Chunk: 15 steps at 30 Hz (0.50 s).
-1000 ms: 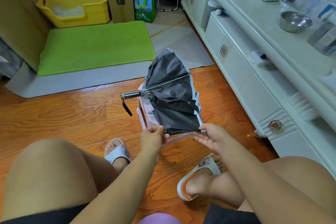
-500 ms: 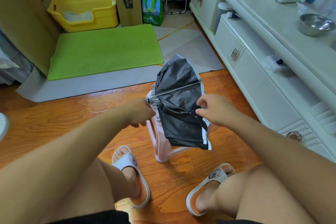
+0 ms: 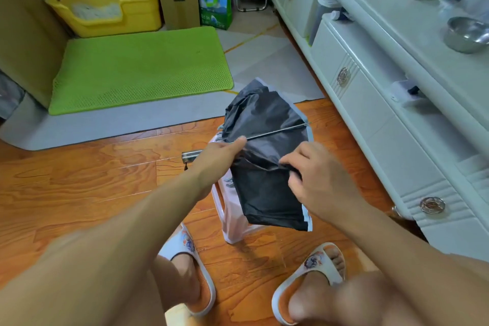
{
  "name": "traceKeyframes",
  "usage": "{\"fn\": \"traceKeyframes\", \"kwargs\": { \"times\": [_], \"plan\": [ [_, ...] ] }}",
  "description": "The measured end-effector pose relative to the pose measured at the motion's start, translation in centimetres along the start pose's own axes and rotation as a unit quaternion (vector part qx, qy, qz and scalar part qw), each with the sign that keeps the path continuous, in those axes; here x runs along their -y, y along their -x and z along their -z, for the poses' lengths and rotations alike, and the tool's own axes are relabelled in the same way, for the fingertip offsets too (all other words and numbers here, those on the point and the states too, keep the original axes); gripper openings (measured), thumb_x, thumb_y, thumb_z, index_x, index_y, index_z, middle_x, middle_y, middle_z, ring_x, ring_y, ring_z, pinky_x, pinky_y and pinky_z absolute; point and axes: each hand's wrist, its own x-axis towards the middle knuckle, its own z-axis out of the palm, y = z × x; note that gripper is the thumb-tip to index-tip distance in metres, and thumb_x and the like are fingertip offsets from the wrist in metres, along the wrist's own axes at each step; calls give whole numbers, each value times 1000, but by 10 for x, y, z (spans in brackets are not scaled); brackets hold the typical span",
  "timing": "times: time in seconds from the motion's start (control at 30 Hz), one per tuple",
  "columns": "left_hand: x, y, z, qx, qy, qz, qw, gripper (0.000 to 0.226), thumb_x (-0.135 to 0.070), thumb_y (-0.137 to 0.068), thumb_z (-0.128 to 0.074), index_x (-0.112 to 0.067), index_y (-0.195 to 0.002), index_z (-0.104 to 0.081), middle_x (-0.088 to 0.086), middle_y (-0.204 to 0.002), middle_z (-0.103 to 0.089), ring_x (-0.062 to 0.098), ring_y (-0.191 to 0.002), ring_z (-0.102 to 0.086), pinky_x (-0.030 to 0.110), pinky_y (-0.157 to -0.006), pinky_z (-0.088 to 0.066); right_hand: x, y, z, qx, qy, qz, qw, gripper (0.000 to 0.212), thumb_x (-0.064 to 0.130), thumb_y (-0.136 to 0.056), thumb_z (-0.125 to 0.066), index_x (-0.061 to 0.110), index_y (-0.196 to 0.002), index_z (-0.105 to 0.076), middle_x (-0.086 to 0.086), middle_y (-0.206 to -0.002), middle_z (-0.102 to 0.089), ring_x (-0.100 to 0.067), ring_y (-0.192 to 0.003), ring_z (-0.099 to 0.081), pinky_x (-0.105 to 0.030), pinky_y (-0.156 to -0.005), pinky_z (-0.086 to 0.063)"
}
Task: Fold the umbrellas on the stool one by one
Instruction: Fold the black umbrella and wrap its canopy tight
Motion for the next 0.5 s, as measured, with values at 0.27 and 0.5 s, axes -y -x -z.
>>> {"fn": "traceKeyframes", "kwargs": {
  "times": [0.27,0.5],
  "plan": [
    [5,-8,4,-20,79,-130,988,25,-20,-101,-60,-6,-80,-62,9,-77,-52,20,-73,-50,34,-74,-46,-27,-9,12,30,-347,-423,837,35,45,-99,-57,19,-122,-62,7,-114,-66,-11,-105,-62,-32,-93,-49],
    [5,-7,4,82,57,-104,990,50,-39,-107,-48,-48,-154,-32,-6,-131,-67,21,-105,-68,38,-86,-58,-20,-29,24,-36,-505,-362,783,20,22,-102,-60,9,-100,-75,-7,-98,-78,-24,-100,-73,-40,-92,-57]
  ]
}}
